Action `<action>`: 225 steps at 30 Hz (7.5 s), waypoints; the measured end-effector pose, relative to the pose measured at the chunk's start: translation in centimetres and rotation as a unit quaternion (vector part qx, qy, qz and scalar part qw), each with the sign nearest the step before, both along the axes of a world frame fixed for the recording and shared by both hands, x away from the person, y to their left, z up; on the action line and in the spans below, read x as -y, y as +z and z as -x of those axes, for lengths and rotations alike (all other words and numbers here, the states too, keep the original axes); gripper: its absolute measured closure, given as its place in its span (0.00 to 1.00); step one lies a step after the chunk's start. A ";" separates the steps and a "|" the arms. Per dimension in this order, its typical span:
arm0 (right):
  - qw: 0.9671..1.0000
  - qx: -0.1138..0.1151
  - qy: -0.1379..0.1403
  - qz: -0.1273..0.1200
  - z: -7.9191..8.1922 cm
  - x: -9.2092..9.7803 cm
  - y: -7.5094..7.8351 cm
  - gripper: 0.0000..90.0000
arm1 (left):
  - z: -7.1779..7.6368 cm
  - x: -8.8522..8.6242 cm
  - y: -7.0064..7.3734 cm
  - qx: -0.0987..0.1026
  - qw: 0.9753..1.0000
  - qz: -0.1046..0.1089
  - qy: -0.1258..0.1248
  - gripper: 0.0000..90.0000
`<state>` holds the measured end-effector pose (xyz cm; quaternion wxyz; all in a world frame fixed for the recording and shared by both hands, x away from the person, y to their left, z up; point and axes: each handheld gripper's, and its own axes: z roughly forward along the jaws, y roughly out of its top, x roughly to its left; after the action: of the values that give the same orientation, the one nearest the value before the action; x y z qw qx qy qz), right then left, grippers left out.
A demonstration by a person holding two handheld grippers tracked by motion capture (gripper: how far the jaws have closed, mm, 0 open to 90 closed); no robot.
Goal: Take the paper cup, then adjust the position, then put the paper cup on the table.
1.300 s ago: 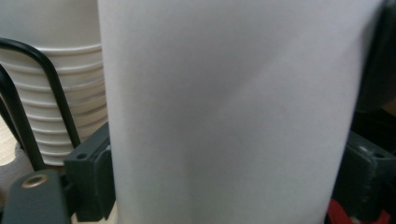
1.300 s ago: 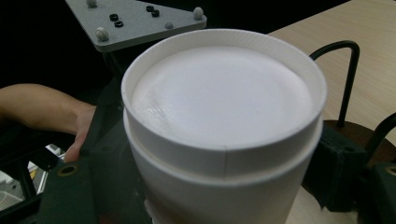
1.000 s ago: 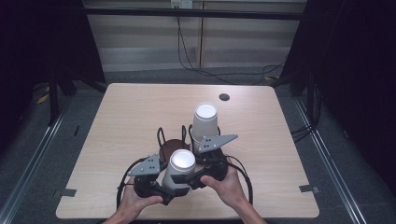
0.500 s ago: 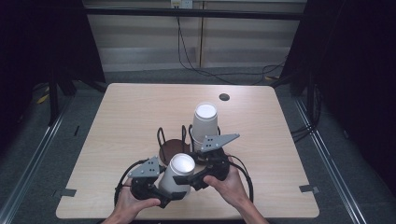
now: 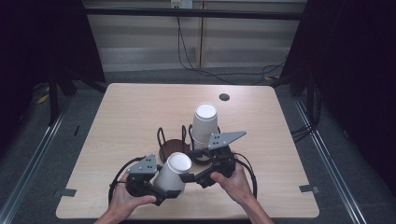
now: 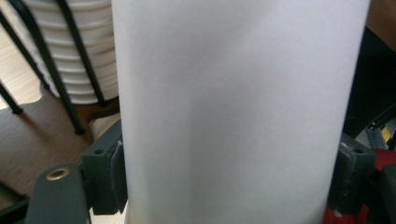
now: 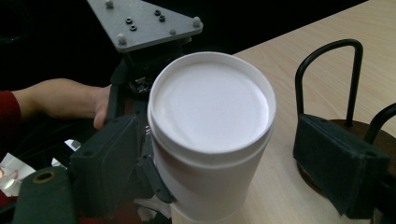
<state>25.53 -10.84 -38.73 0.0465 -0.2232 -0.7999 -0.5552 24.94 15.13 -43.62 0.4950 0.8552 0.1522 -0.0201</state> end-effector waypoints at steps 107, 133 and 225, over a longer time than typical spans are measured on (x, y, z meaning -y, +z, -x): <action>0.952 -0.037 0.156 0.261 -0.4 -3.6 -3.1 0.27 | 0.5 5.1 1.6 0.067 0.933 -0.322 -0.147 0.19; 0.952 -0.018 0.144 0.271 -0.5 -3.3 -3.2 0.27 | -0.9 2.4 2.3 0.049 0.977 -0.163 -0.126 0.17; 0.996 0.006 0.074 0.049 -1.1 1.4 -2.5 0.27 | -1.8 -2.8 1.3 0.013 0.996 0.083 0.018 0.01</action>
<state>26.61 -12.23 -41.28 0.0720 -0.1621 -0.8409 -0.5113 26.74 17.94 -42.30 0.5663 0.8085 0.1593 -0.0128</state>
